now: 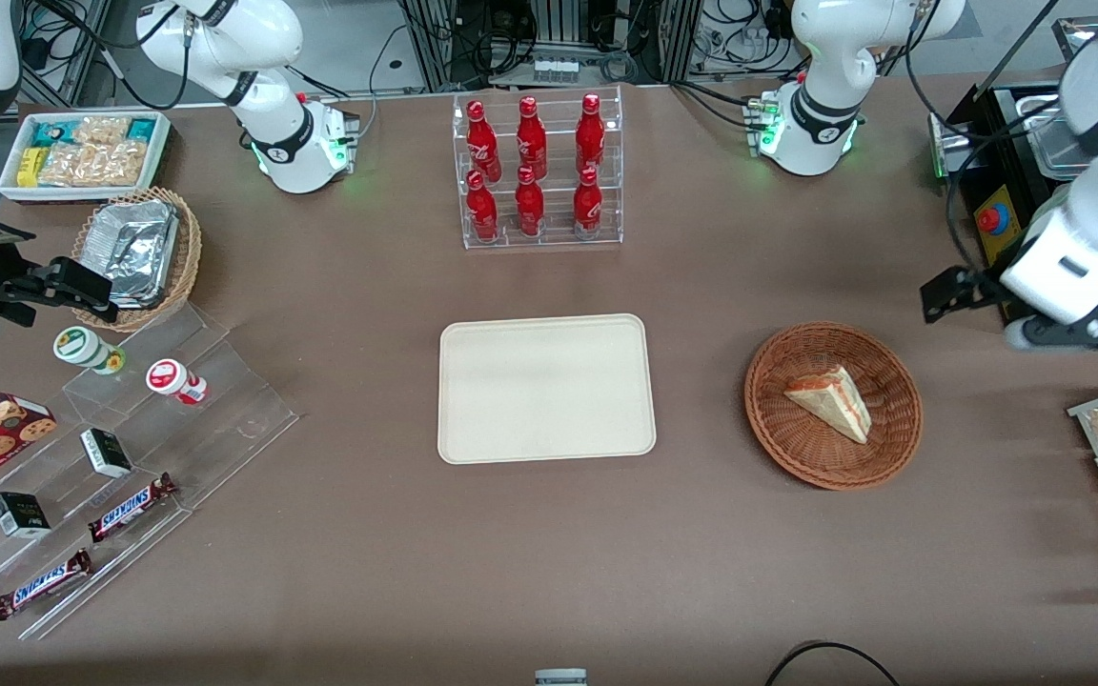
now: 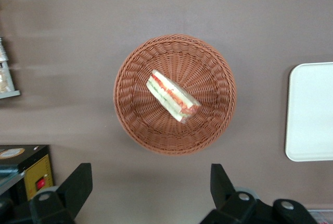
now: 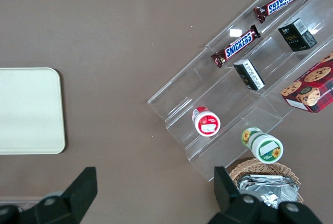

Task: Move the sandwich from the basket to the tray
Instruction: 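Move the left gripper from rest toward the sandwich in the wicker basket, then lower the open left gripper around the wrapped sandwich and close it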

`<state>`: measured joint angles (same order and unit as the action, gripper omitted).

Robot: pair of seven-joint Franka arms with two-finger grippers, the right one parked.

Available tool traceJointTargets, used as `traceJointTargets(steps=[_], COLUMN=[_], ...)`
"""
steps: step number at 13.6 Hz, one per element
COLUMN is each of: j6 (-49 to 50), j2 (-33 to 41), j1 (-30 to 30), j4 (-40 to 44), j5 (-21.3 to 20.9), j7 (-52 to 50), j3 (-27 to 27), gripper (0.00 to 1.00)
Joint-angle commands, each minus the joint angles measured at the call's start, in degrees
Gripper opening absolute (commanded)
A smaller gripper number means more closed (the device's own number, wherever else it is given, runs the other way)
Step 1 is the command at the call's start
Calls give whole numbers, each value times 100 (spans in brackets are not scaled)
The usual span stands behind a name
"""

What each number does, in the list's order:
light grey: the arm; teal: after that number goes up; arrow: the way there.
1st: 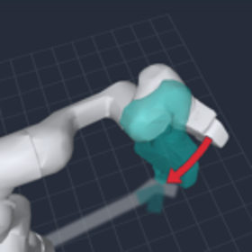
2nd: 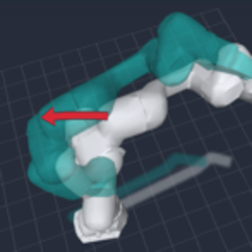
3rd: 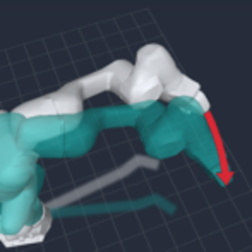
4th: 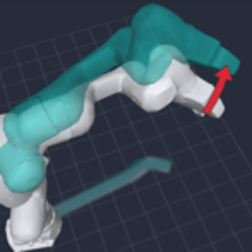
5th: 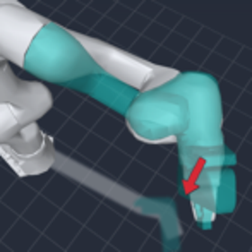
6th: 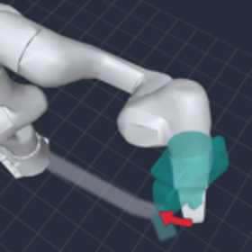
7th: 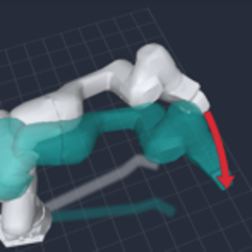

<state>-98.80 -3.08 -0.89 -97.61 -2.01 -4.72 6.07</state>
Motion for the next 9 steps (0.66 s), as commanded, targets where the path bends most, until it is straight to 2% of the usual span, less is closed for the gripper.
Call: traceJointTargets(steps=[1, 9], j6=[-795, -3284], j2=[53, 106], j1=[-52, -52], j4=[-696, -2534], j5=[-89, -80], j7=[-448, -3365], j3=[70, 254], gripper=[100, 100])
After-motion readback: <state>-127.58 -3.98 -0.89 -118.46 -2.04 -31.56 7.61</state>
